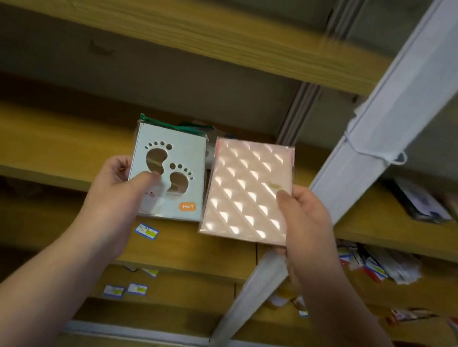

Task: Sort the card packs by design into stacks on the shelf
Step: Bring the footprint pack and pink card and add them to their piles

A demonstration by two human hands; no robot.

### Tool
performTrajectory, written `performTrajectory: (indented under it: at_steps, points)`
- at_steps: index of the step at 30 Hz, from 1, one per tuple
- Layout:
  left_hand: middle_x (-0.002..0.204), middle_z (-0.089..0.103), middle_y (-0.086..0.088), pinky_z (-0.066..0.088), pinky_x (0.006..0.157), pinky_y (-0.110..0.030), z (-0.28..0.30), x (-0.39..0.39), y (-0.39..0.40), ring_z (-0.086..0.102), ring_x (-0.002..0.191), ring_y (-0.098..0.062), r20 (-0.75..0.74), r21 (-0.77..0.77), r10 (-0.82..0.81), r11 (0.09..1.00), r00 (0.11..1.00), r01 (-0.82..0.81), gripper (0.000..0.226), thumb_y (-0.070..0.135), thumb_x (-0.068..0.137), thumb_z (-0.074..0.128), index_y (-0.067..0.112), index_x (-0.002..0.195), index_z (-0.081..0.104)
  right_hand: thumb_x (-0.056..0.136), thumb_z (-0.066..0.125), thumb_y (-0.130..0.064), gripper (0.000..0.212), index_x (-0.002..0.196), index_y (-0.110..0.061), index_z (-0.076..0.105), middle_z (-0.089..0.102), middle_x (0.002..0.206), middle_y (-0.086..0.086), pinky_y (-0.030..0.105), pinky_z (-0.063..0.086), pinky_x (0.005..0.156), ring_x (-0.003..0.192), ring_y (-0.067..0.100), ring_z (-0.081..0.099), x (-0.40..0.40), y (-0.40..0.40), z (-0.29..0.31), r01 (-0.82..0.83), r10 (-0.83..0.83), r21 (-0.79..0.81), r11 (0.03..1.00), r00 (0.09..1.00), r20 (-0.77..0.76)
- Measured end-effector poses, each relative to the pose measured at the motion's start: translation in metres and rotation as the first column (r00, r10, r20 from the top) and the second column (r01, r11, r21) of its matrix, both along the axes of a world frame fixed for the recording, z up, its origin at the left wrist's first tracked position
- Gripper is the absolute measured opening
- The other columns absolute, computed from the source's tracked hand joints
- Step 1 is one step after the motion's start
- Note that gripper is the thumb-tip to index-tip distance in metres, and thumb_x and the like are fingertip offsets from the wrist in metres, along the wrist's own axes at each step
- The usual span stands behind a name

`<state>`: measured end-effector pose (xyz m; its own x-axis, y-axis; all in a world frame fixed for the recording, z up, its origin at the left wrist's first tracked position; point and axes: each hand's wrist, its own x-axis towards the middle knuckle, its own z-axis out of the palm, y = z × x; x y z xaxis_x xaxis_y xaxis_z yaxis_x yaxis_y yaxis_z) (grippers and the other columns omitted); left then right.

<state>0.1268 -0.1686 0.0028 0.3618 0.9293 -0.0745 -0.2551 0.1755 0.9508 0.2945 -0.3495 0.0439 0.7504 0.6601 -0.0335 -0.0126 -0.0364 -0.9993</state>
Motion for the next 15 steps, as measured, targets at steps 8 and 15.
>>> performTrajectory:
  at_steps: [8, 15]
  points:
    - [0.098, 0.078, -0.006, 0.057, 0.053, -0.032, 0.019, 0.009, -0.136, 0.077, 0.081, -0.024, 0.063, 0.07, -0.033, 0.997, 0.997, 0.028, 0.033, 0.014, 0.076, 0.07, 0.02, 0.107, 0.062, 0.093, 0.061, -0.036, 0.014, 0.095, -0.038, 0.075, 0.077, 0.097, -0.001, 0.019, 0.044, 0.042, 0.066, 0.008, 0.069, 0.018, -0.134, 0.007, -0.091, 0.125, 0.206, 0.974, 0.979, -0.162]
    - [0.101, 0.077, -0.007, 0.057, 0.053, -0.03, 0.032, 0.064, -0.241, 0.076, 0.083, -0.025, 0.055, 0.092, -0.202, 0.976, 0.978, 0.197, 0.025, 0.015, 0.077, 0.07, 0.023, 0.1, 0.064, 0.096, 0.061, -0.036, 0.029, 0.121, -0.02, 0.067, 0.074, 0.101, 0.009, 0.021, 0.04, 0.043, 0.067, 0.013, 0.058, 0.072, -0.249, 0.006, 0.004, 0.064, 0.238, 0.971, 0.959, -0.277]
